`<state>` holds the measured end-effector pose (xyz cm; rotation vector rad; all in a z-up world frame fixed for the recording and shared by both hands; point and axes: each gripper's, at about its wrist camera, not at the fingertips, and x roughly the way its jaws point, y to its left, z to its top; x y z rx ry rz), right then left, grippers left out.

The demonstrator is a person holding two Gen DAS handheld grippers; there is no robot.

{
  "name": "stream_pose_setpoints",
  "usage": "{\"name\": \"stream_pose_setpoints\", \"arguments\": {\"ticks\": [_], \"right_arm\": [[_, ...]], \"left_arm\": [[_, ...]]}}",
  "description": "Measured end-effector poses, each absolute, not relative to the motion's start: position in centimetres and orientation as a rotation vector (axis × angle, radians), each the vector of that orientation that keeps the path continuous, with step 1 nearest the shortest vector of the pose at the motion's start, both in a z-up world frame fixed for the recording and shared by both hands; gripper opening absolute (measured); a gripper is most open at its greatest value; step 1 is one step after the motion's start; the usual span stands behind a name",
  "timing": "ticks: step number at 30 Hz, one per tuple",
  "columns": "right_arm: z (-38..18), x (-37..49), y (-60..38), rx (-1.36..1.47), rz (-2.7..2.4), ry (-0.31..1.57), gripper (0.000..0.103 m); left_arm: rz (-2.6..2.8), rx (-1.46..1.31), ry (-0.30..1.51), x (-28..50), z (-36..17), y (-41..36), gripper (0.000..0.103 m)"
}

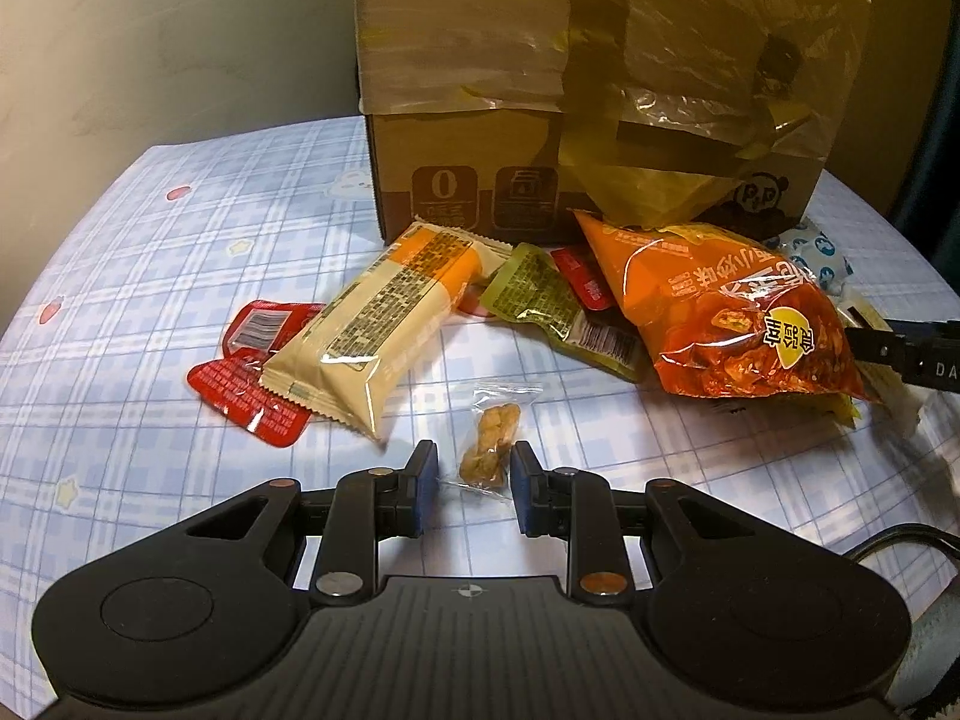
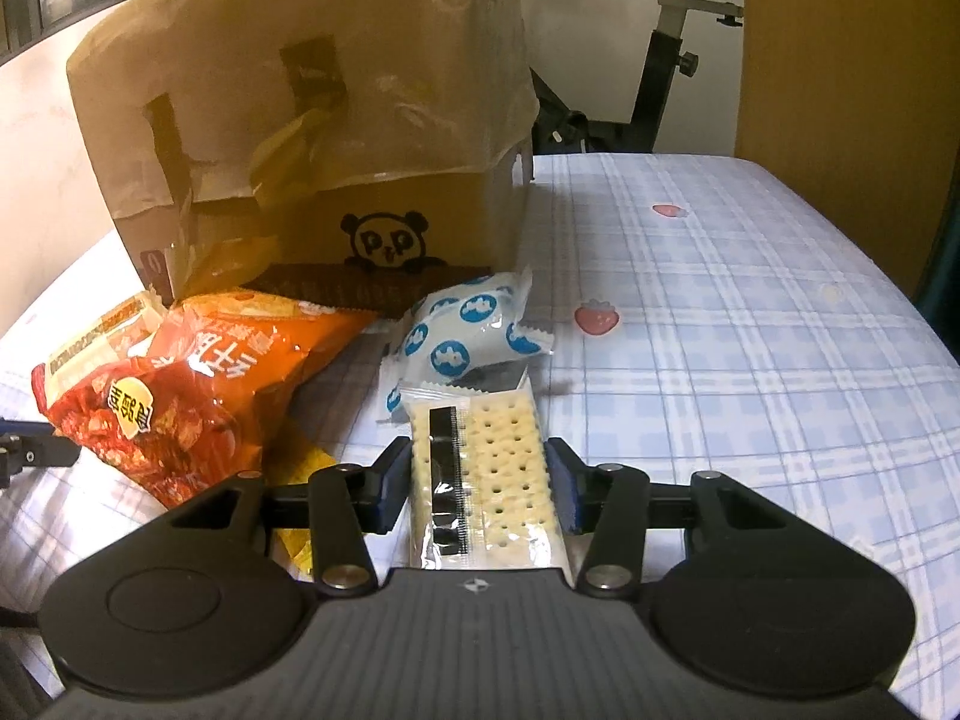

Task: Organize snacks
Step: 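Grasp the cracker packet with right tool while left tool grasps small nut packet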

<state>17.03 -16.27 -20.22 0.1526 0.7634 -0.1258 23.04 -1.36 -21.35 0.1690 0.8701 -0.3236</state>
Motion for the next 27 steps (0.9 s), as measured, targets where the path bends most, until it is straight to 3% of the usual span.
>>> {"name": "stream_pose_setpoints", "arguments": {"ticks": [15, 20, 27], "right_arm": [[-21.0, 16.3, -15.1, 0.067, -0.137, 0.712, 0.052], [-21.1, 16.3, -15.1, 0.064, -0.137, 0.709, 0.052], [-21.1, 16.3, -15.0, 0.064, -0.137, 0.708, 0.052]], "left_arm": [[-0.322, 0.147, 0.863, 22.8, -21.4, -1.2, 0.029], [-0.322, 0.116, 0.859, 23.0, -21.0, -0.9, 0.042], [-0.349, 0.144, 0.857, 23.5, -20.9, -1.6, 0.041]]}}
